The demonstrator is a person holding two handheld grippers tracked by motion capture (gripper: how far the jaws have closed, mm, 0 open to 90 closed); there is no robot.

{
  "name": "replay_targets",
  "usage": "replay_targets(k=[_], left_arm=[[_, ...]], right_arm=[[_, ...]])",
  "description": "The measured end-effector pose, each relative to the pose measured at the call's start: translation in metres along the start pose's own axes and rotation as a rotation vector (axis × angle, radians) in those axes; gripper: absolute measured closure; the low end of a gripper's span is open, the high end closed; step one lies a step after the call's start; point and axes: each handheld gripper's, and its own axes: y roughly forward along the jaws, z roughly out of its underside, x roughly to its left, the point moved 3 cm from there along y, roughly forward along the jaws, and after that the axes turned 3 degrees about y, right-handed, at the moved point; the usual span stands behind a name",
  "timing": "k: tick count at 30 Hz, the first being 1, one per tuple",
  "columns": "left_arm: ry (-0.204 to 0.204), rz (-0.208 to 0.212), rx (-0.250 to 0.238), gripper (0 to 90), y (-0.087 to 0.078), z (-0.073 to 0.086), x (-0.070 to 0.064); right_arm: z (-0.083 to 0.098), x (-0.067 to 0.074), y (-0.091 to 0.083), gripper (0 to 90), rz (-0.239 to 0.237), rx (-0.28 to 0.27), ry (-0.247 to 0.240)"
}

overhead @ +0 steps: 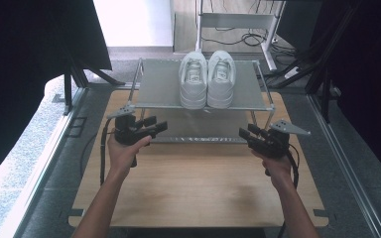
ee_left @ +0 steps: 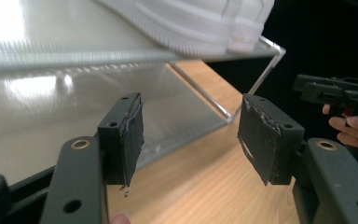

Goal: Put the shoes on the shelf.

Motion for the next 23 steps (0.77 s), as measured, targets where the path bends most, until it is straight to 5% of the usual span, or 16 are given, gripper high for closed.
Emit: replay_targets(k=[10, 15, 23], left_arm=[[-0.010, 0.003, 0.037, 39.3, -0.013, 0.033, 0.000], [-0.041, 0.004, 0.013, 39.3, -0.017, 0.044, 0.003], [-0.019, -0.054, 0.041, 38.3, -0.015, 0.051, 0.006]], right_arm=[[0.036, -0.003, -0.012, 53.3, 0.007, 0.046, -0.014], [0.033, -0.002, -0.008, 50.8, 0.008, 0.037, 0.000], [0.055, -0.007, -0.006, 42.9, 0.094, 0.091, 0.013]])
